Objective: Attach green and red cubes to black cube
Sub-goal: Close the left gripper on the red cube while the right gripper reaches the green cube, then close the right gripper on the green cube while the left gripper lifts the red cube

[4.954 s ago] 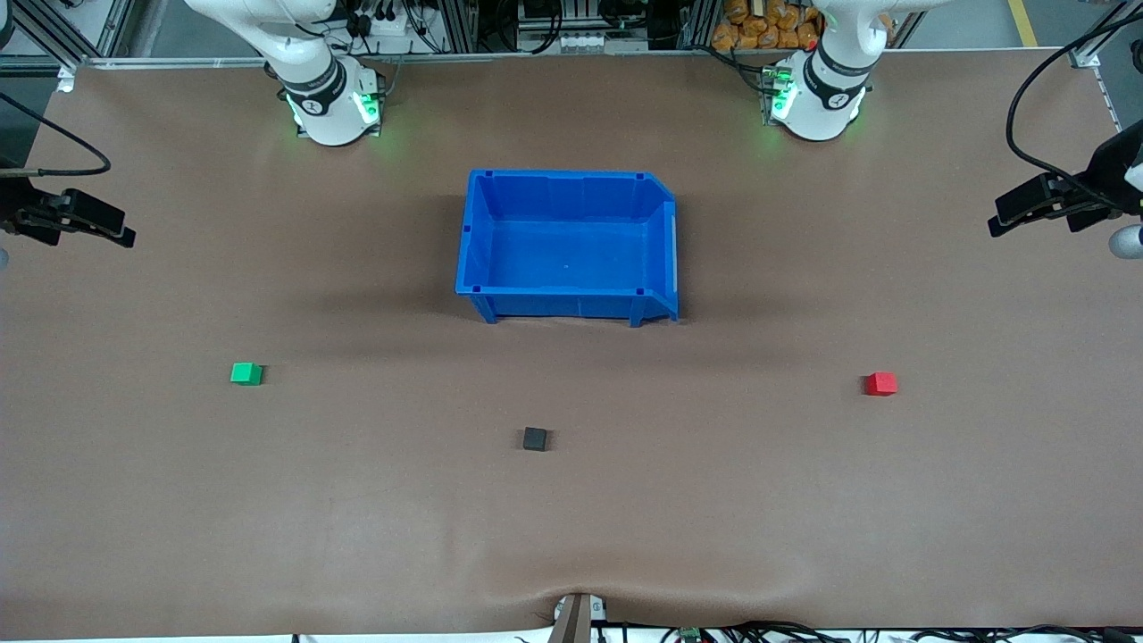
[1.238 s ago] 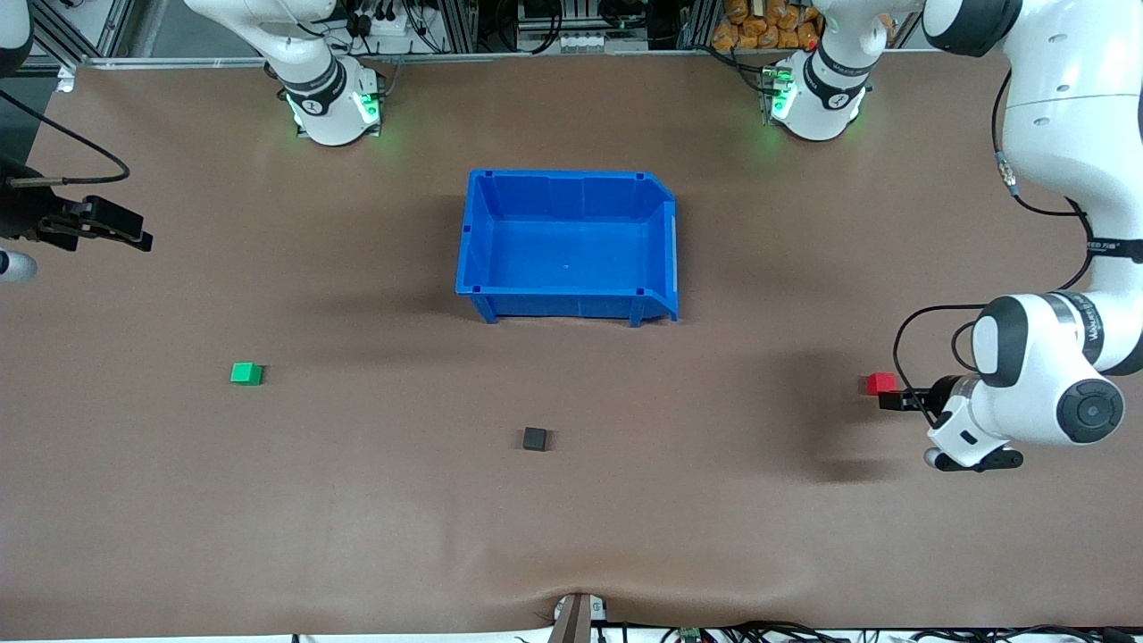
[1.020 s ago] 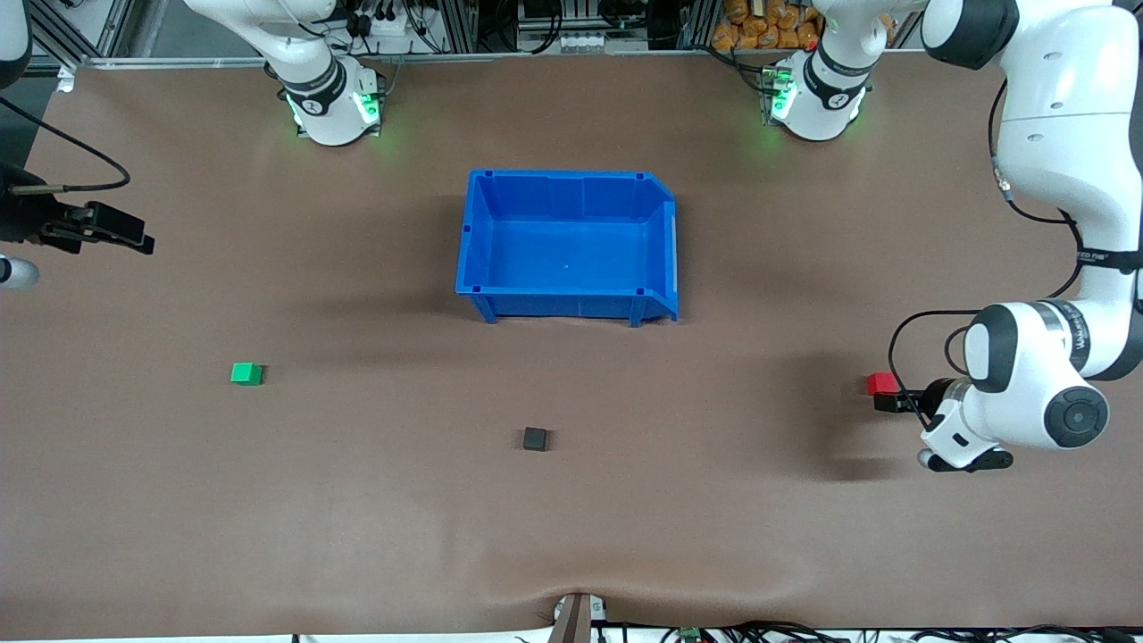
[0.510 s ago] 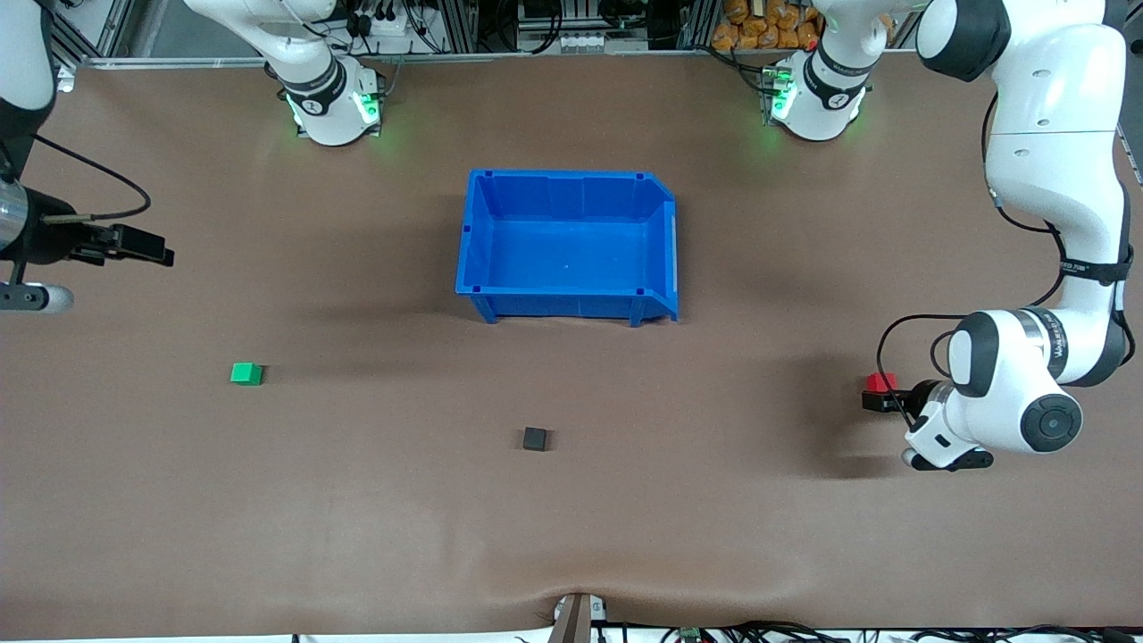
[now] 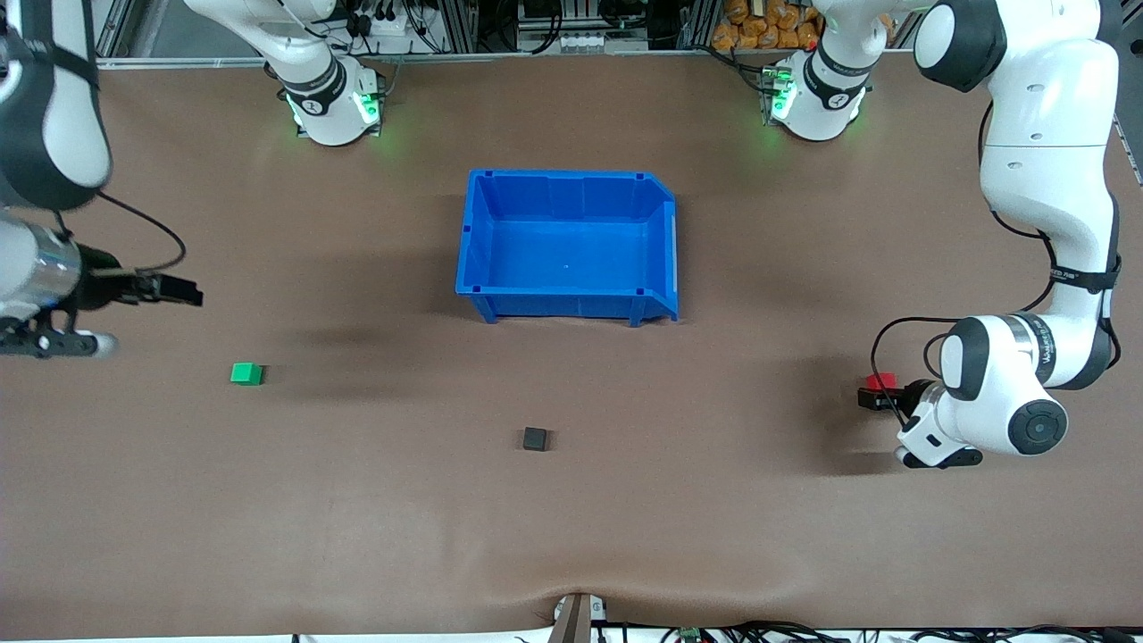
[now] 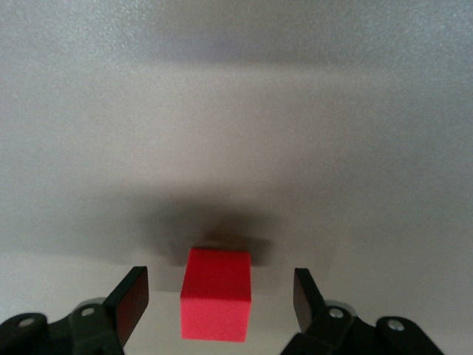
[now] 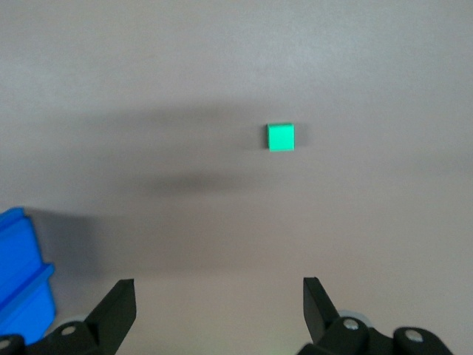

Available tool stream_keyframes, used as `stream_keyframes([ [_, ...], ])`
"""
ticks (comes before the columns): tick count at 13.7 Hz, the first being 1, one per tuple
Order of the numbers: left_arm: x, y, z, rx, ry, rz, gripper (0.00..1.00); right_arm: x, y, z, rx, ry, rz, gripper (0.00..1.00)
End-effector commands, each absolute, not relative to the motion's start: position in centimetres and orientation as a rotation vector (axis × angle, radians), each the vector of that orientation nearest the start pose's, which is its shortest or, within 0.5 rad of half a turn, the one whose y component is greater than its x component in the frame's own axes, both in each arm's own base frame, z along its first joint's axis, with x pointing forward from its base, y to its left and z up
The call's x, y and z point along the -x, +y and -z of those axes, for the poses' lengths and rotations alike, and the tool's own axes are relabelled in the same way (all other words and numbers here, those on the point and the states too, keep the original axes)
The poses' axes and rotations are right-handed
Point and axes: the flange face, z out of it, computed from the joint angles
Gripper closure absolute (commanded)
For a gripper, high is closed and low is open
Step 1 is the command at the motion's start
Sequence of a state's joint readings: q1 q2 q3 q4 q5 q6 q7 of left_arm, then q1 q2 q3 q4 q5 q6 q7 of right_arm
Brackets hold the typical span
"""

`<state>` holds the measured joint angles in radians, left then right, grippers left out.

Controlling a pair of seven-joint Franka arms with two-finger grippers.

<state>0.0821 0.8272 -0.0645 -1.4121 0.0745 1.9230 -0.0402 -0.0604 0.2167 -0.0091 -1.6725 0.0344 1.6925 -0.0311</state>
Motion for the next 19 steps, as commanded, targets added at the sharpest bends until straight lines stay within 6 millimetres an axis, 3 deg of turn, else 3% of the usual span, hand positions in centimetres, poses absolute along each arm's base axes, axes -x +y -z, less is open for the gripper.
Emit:
stream_keyframes([
  [1, -69.4, 2.7, -18.6, 3.099, -0.032, -0.485, 0.23, -60.5, -3.7, -42.4, 3.084, 0.070, -0.255, 0.00],
  [5, -69.1, 2.7, -18.2, 3.098, -0.032, -0.502, 0.31, -62.7, -3.9, -36.6, 3.093, 0.059, -0.194, 0.00],
  [7, -69.1, 2.7, -18.1, 3.098, -0.032, -0.505, 0.39, -63.8, -4.7, -33.1, 3.097, -0.050, -0.130, 0.00],
  [11, -68.9, 2.7, -17.9, 3.097, -0.025, -0.517, 0.62, -64.2, -8.5, -25.5, 3.098, -0.180, -0.078, 0.00],
  [14, -69.0, 2.7, -18.0, 3.098, -0.025, -0.512, 0.77, -63.4, -10.8, -20.5, 3.089, -0.123, -0.149, 0.00],
  [15, -69.0, 2.5, -18.0, 3.097, -0.020, -0.512, 0.80, -63.2, -10.8, -19.5, 3.084, -0.120, -0.171, 0.00],
  [17, -69.1, 2.3, -18.3, 3.098, -0.041, -0.505, 1.00, -62.9, -10.9, -18.8, 3.079, -0.115, -0.192, 0.00],
  [19, -69.1, 2.1, -18.3, 3.116, -0.076, -0.518, 1.00, -62.8, -10.7, -18.6, 3.075, -0.120, -0.210, 0.00],
])
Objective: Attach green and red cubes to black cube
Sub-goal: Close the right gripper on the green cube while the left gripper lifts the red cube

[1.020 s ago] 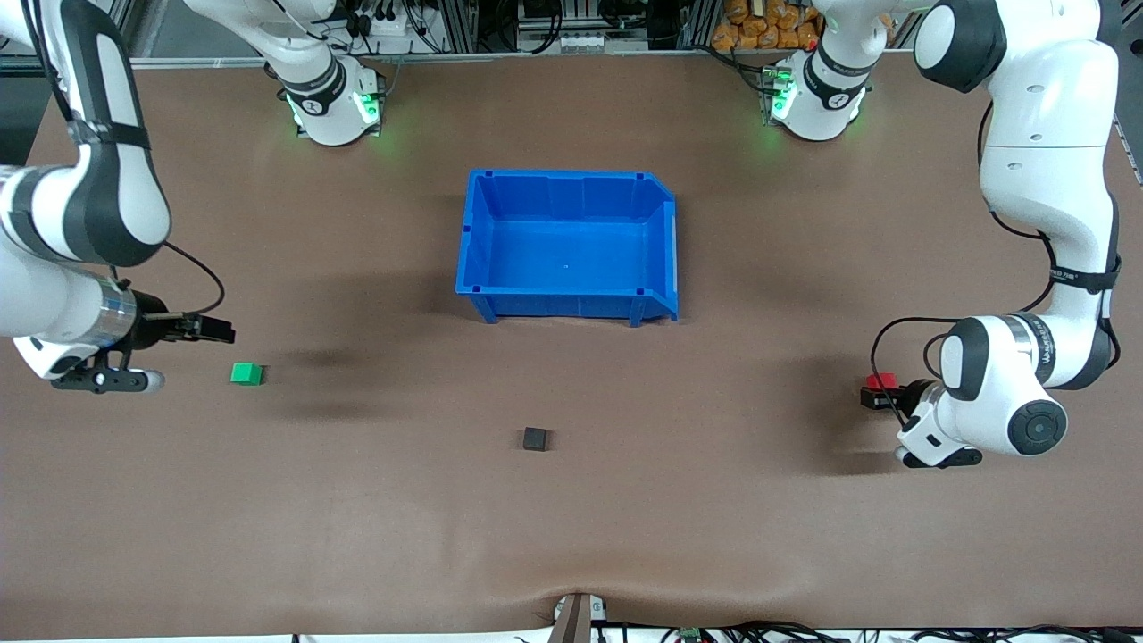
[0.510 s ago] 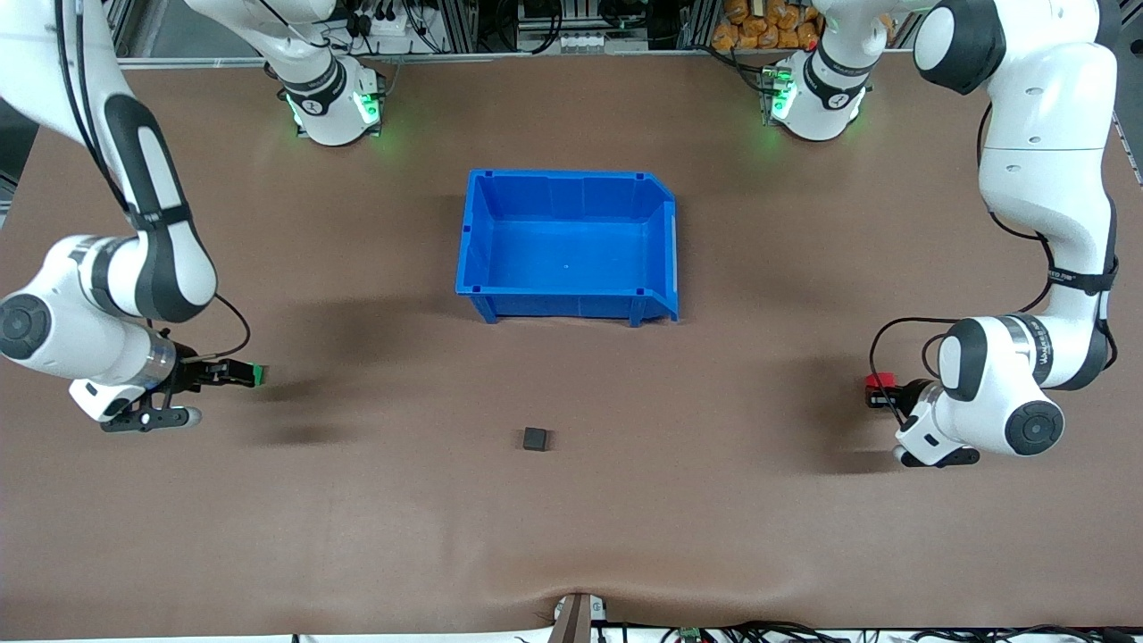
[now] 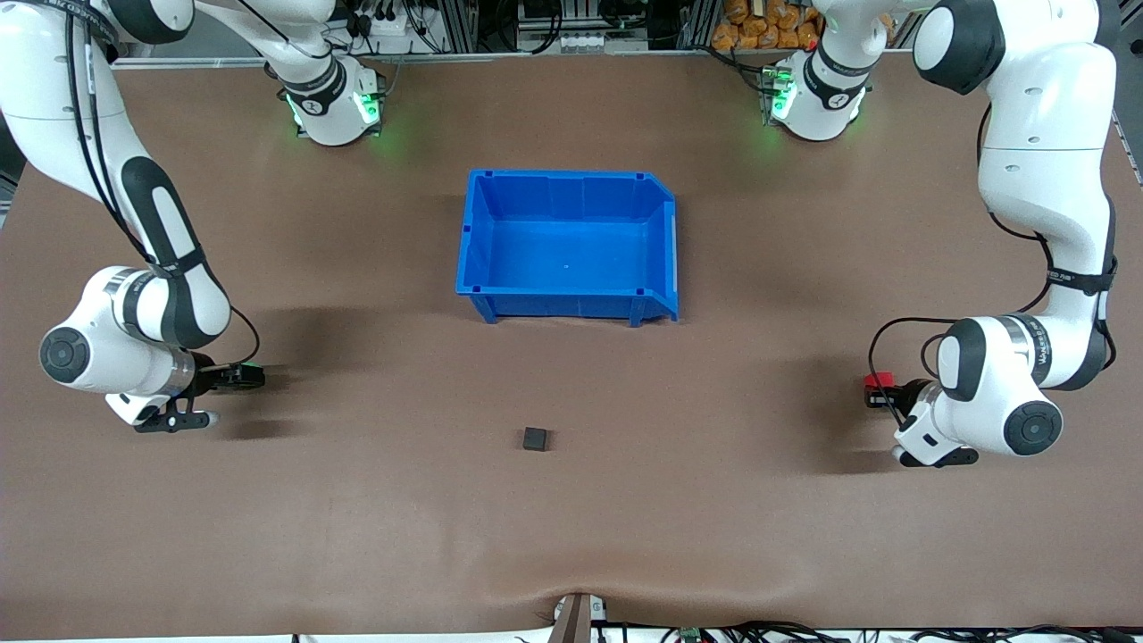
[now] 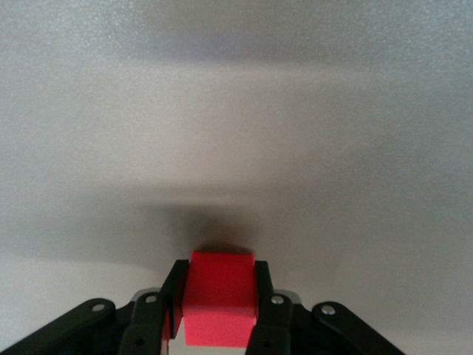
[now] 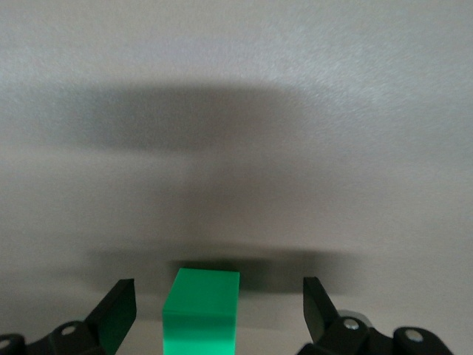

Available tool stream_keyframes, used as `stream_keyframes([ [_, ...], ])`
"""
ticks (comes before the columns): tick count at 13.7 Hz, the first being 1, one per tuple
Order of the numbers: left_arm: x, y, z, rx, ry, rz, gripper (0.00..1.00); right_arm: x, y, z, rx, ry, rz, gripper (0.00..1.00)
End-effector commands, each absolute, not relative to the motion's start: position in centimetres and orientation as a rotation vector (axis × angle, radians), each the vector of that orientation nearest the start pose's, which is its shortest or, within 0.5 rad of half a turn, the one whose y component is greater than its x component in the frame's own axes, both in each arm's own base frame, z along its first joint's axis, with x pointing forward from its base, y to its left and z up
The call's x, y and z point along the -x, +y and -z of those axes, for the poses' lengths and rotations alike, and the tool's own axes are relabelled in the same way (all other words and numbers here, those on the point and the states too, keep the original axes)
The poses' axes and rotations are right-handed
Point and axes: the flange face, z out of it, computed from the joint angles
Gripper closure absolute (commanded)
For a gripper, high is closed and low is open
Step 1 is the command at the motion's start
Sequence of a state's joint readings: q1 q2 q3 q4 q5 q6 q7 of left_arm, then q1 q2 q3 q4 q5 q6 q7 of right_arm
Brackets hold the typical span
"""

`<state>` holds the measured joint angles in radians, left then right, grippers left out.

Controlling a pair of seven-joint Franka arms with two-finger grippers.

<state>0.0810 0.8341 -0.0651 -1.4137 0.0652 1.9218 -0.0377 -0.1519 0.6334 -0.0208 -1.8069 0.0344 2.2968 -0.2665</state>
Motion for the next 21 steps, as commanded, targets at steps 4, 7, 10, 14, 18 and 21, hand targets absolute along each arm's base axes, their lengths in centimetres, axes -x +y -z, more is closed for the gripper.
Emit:
stream_keyframes([
  [4, -69.4, 3.2, -19.8, 3.135, -0.085, -0.492, 1.00, -62.6, -10.4, -18.4, 3.069, -0.122, -0.235, 0.00],
  [7, -69.3, 5.7, -20.2, 3.230, -0.279, -0.494, 1.00, -62.3, -10.4, -18.3, 3.059, -0.123, -0.278, 0.00],
  [10, -70.6, 4.8, -22.1, 3.275, -0.366, -0.439, 1.00, -62.3, -10.4, -18.4, 3.059, -0.125, -0.274, 0.60],
  [14, -72.1, -0.3, -24.4, 3.280, -0.425, -0.396, 1.00, -62.6, -10.4, -18.7, 3.058, -0.114, -0.248, 1.00],
  [18, -72.7, -8.2, -26.1, 3.150, -1.113, -0.472, 1.00, -62.9, -10.7, -19.5, 3.043, -0.284, -0.222, 1.00],
  [21, -72.9, -12.4, -27.1, 2.987, -1.509, -0.536, 1.00, -63.1, -10.7, -20.5, 3.023, -0.432, -0.201, 1.00],
])
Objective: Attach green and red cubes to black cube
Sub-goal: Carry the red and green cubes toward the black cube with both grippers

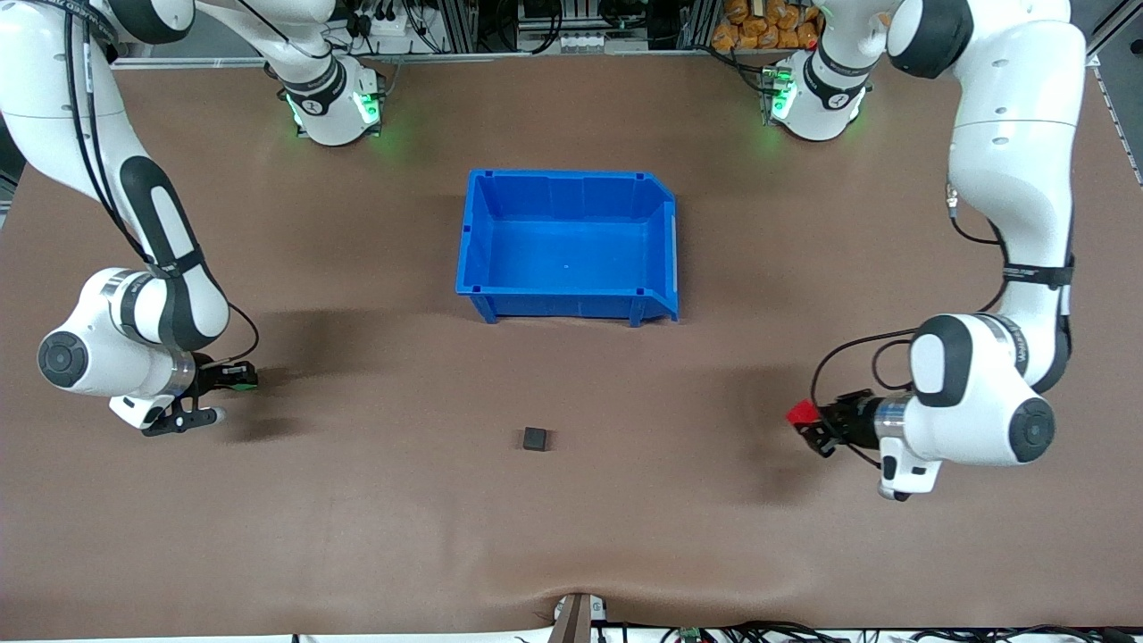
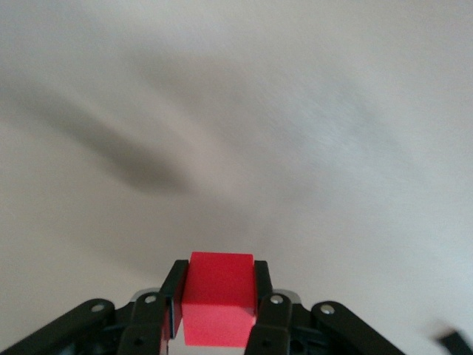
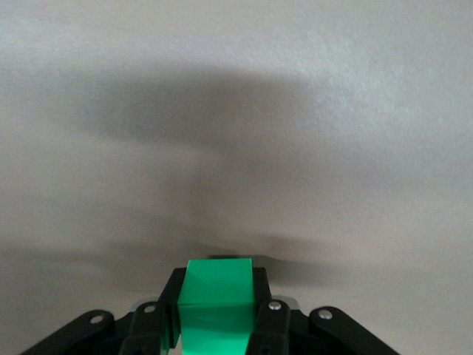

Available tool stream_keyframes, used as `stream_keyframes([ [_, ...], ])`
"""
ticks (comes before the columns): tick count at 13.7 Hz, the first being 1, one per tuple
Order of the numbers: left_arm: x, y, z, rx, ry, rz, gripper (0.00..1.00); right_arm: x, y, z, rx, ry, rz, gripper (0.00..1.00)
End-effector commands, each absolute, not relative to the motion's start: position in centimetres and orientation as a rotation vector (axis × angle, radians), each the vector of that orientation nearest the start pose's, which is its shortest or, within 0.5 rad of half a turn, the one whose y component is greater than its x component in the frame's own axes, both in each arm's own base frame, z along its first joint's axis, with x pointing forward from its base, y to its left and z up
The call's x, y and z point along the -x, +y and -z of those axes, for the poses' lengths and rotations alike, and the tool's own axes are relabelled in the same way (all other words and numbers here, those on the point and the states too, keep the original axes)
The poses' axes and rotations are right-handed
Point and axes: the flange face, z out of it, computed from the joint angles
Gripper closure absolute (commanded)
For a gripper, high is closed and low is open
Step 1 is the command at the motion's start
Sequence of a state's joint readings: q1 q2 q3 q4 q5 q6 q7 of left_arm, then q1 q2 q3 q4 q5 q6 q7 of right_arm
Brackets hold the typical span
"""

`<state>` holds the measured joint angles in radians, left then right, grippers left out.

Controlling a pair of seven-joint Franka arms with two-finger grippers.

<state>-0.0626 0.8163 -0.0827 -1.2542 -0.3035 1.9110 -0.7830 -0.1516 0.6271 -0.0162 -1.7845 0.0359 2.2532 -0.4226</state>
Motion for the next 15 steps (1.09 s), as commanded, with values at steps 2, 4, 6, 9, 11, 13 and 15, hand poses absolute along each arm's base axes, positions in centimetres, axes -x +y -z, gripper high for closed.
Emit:
stream_keyframes([
  [2, -73.4, -14.3, -27.2, 2.831, -1.919, -0.654, 1.00, -63.3, -10.7, -21.8, 3.010, -0.543, -0.170, 1.00],
  [4, -73.2, -17.4, -26.6, 2.762, -2.032, -0.686, 1.00, -63.6, -10.6, -23.1, 2.985, -0.689, -0.134, 1.00],
  [6, -73.2, -19.3, -24.6, 2.654, -2.163, -0.680, 1.00, -63.9, -10.7, -25.0, 2.955, -0.847, -0.089, 1.00],
  [9, -72.3, -24.8, -22.5, 2.497, -2.344, -0.657, 1.00, -65.0, -10.4, -27.1, 2.868, -1.158, -0.023, 1.00],
  [11, -71.7, -28.8, -22.0, 2.414, -2.473, -0.670, 1.00, -65.4, -9.4, -28.7, 2.792, -1.356, 0.009, 1.00],
  [13, -71.3, -30.7, -20.3, 2.364, -2.552, -0.641, 1.00, -66.3, -6.1, -30.5, 2.673, -1.582, 0.018, 1.00],
  [15, -71.0, -32.8, -19.5, 2.386, -2.567, -0.623, 1.00, -67.7, -1.0, -32.8, 2.568, -1.740, 0.014, 1.00],
])
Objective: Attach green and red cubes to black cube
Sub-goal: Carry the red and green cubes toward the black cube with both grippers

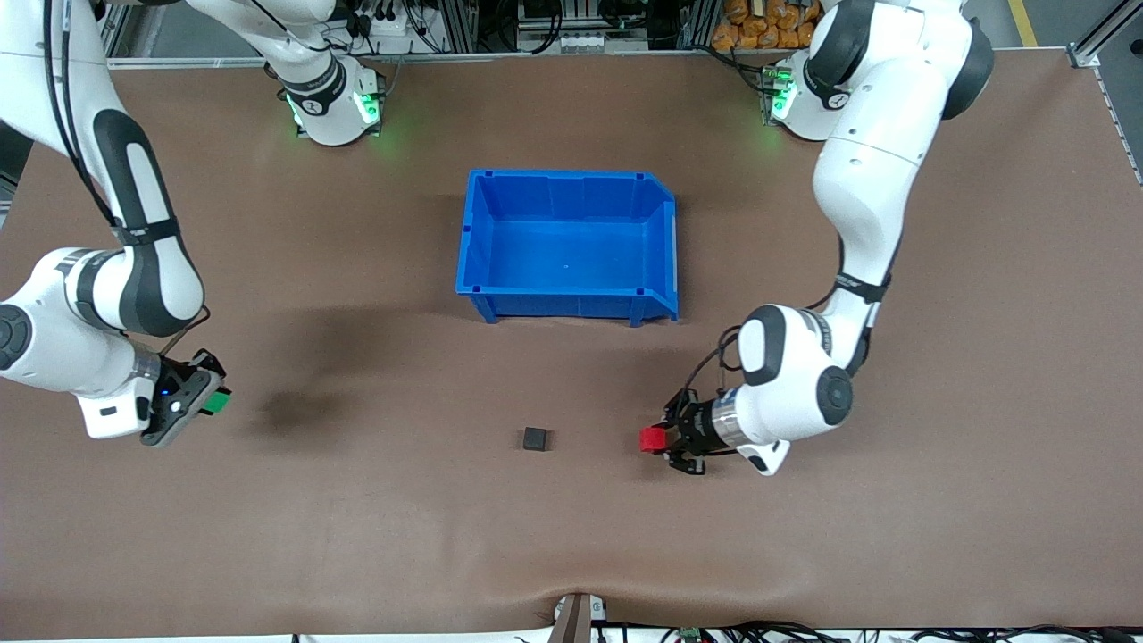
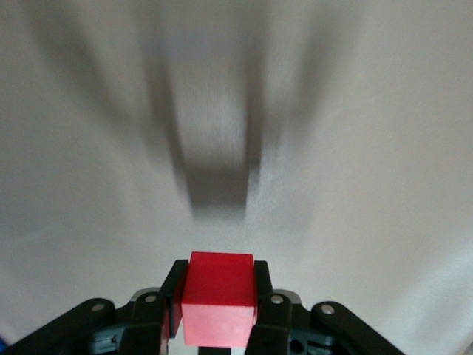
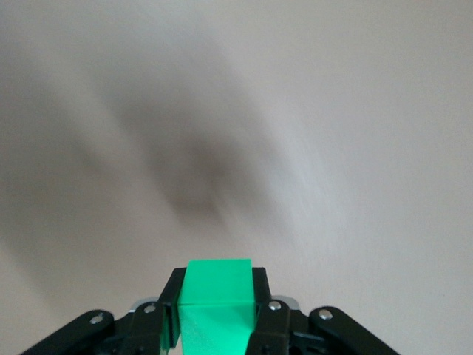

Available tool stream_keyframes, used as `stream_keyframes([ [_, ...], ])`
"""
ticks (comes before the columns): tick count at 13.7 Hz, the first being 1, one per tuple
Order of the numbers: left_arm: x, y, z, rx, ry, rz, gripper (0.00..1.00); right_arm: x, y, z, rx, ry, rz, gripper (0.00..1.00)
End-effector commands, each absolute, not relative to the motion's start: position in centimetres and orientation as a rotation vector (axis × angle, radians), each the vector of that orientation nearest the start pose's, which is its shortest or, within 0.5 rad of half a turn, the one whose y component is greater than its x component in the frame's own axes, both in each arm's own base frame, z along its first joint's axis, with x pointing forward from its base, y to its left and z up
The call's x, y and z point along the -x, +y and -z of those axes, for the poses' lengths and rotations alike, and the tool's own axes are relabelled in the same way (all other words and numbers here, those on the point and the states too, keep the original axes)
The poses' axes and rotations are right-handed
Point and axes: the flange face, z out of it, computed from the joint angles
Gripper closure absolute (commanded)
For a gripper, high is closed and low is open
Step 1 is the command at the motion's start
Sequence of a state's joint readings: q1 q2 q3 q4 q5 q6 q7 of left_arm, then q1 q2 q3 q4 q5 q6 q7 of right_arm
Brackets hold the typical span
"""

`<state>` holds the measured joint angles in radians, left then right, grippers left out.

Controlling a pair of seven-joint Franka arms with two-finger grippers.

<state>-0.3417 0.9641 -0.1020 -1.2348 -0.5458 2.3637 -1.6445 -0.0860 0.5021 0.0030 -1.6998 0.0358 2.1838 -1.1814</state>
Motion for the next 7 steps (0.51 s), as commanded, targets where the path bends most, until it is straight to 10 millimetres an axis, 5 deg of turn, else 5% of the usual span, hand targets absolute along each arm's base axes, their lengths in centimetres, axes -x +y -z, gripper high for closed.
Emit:
stream_keyframes([
  [1, -71.1, -33.2, -19.2, -1.824, 1.961, 0.474, 1.00, -68.2, 2.1, -33.8, 2.536, -1.800, 0.031, 1.00],
  [4, -70.9, -35.9, -19.9, -1.793, 1.949, 0.456, 1.00, -69.1, 11.3, -33.6, 2.435, -1.962, 0.057, 1.00],
  [7, -70.8, -37.7, -19.9, -1.794, 1.924, 0.460, 1.00, -70.8, 16.9, -31.9, 2.371, -2.049, 0.082, 1.00],
])
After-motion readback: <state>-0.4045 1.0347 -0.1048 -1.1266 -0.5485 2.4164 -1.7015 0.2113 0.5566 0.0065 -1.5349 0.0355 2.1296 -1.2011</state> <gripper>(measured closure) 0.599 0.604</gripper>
